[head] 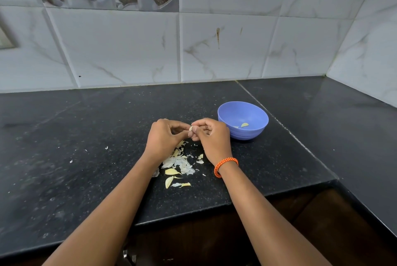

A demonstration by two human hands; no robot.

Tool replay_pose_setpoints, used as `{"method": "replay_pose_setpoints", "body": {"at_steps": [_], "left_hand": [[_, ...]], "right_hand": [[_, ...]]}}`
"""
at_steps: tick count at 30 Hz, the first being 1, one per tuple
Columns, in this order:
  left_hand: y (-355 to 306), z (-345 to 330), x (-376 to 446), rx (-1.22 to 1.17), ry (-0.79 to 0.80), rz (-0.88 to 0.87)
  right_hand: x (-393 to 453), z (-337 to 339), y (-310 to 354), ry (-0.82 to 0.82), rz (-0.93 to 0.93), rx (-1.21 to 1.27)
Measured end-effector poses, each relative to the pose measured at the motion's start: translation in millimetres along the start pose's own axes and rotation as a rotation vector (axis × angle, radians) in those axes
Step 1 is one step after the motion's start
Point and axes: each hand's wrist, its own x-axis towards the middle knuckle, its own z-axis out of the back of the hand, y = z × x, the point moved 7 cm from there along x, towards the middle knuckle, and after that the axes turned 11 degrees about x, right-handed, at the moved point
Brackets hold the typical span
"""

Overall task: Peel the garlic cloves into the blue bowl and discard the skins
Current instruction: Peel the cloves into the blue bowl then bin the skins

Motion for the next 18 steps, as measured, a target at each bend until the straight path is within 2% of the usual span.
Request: {"method": "replay_pose_setpoints", "body": {"at_steps": [9, 13, 18], "left_hand": [[5, 1, 0, -0.004, -0.031, 0.062], [4, 0, -1, 0.032, -0.026, 0.056], [3, 4, -2, 0.099, -0.109, 0.067]], "right_hand": [[1, -5, -1, 0.002, 0.035, -0.154], [2, -12, -1, 0.031, 0.106, -0.362], [-1, -21, 2, 0.044, 0.122, -0.558]]}}
